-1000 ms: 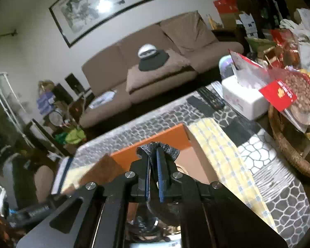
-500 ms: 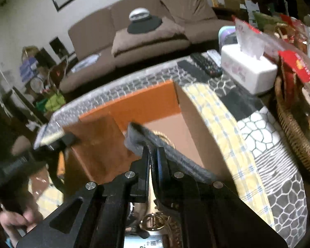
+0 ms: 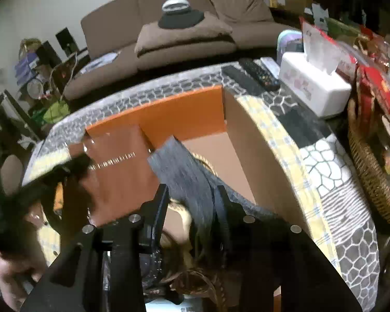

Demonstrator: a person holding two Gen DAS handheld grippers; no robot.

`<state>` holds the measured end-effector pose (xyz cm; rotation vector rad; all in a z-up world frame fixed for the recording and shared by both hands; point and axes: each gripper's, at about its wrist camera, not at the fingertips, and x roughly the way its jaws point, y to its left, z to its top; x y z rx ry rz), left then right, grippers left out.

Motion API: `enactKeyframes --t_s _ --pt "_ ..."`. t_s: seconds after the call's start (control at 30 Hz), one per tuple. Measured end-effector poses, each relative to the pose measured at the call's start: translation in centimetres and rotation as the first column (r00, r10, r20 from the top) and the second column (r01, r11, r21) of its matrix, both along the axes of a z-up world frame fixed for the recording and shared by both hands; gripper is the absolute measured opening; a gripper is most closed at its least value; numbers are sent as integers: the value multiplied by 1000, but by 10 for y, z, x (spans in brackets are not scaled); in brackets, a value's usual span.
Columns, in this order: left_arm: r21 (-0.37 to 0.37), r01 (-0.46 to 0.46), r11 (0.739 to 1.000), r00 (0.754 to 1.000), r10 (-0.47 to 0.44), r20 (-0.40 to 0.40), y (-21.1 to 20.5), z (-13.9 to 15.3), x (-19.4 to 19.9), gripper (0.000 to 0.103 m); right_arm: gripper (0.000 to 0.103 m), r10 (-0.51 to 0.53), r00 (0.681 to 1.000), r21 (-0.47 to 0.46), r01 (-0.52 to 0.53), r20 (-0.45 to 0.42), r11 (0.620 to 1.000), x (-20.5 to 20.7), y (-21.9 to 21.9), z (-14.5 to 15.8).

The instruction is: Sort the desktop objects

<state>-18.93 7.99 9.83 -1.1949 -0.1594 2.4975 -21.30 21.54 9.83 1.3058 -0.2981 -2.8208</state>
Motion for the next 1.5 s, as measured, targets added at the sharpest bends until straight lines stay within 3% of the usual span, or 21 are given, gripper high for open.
enactKeyframes --t_s 0.1,0.17,0.23,0.43,0.53,0.63,0.7,0.77,0.93,1.23,1.5 --pt "-2 8 1000 1000 -8 -8 4 3 4 32 39 3 1000 -7 -3 -20 1000 2 0 9" --pt "-5 0 1000 1000 -1 -28 2 10 6 49 41 10 1000 -14 -11 -28 1000 2 0 12" --pt "4 -24 1000 998 24 -53 -5 18 9 52 42 17 999 -19 -17 -30 1000 0 0 14" --pt "68 -74 995 997 76 -23 -31 31 6 54 44 23 999 -50 -24 -23 998 1 0 14" --pt "80 -96 992 995 98 -23 -42 41 11 66 47 37 999 -72 -39 -29 997 1 -5 18" --pt "104 -117 988 993 120 -19 -55 52 17 83 62 73 997 -77 -76 -39 994 3 -16 23" --pt "112 -128 985 992 129 -10 -63 59 22 92 79 93 995 -87 -97 -47 991 6 -24 25" --pt "119 -133 984 991 134 -3 -73 65 30 101 84 111 993 -99 -115 -48 988 7 -31 28" --pt "105 -163 981 987 162 13 -94 67 54 102 88 136 989 -103 -141 -48 985 10 -50 31" --pt "-17 -198 980 980 198 20 -138 59 102 102 89 195 978 -97 -202 -75 975 22 -85 45" --pt "-47 -261 964 963 263 58 -184 34 110 102 89 284 957 -69 -288 -65 955 25 -131 48"
